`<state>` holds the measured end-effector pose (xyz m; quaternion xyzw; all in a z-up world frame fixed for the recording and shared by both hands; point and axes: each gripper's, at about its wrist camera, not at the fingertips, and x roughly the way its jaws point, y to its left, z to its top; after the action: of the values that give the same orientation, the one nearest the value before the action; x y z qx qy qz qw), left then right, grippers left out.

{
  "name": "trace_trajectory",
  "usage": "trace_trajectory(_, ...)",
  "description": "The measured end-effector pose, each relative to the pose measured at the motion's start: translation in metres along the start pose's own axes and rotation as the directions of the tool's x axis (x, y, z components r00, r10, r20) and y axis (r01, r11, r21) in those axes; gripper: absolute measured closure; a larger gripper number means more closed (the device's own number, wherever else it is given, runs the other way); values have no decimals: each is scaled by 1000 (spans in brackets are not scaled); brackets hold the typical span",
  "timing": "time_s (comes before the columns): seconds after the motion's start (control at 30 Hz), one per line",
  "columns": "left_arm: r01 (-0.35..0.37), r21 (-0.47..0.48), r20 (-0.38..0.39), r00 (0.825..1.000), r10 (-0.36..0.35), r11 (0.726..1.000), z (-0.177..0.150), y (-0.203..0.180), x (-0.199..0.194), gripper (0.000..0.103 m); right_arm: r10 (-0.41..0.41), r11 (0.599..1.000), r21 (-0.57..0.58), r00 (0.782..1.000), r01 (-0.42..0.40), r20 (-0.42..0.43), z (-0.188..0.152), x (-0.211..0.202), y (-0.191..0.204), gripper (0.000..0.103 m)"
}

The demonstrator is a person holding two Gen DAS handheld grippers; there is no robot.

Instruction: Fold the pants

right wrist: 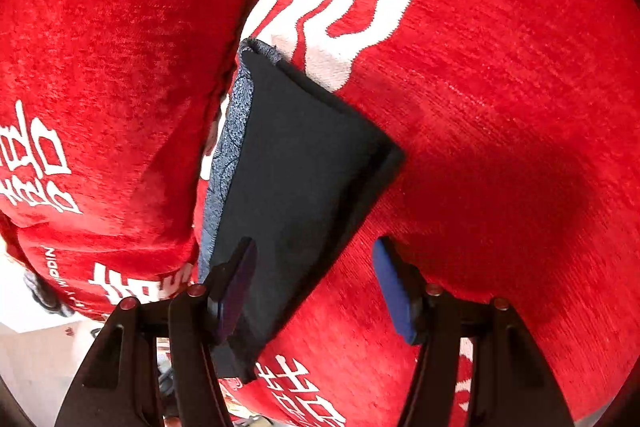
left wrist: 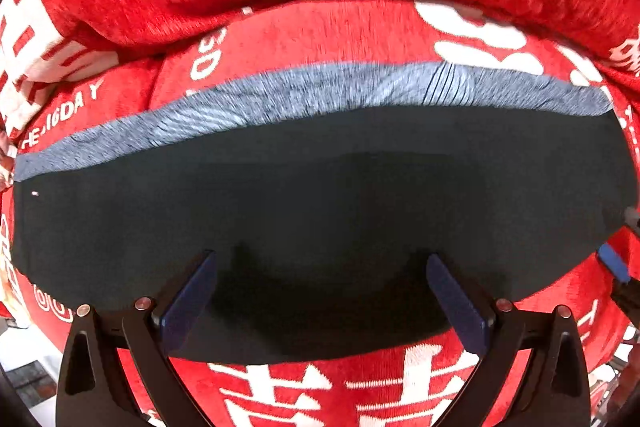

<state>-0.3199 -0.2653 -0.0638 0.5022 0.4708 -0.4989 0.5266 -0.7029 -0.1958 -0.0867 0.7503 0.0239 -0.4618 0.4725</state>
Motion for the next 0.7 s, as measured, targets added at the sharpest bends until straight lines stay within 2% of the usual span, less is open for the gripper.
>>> trace_trajectory(0.17,20,-33,6,1000,-20,999,-6,1,12,0,60,998,-12,998,-60,23,7,2,0,39)
trace_trajectory(0.3,16,-14,17,1000,-16,1000,-7,0,13,0,94,995,-43,995,-92,40,19,9,8,37)
trace_trajectory(0.4,15,-3,8,1000,-15,1000,-4,-2,13,0,150,985,-98,987,-145,52,21,11,22,37)
trace_trajectory(0.47,10,-2,2,1000,-10,1000,0,-3,8,0,139,984,-122,989,-132,53,20,13,25,37)
trace_trajectory(0.53,20,12,38,999,-21,1000,8,-11,-3,0,132,988,-81,991,-128,40,24,20,18,37)
trace_trajectory(0.57,24,19,60,998,-25,1000,12,-15,-9,0,155,987,-43,987,-154,35,26,23,13,43)
trace_trajectory(0.6,26,26,86,996,-28,999,16,-20,-15,0,163,986,-27,986,-162,35,28,23,11,61)
trace_trajectory(0.67,24,25,121,992,-27,999,24,-27,-20,0,157,987,-14,987,-157,22,30,23,9,89)
trace_trajectory(0.7,24,18,128,991,-26,1000,26,-31,-17,0,181,983,-18,983,-180,19,29,18,8,89)
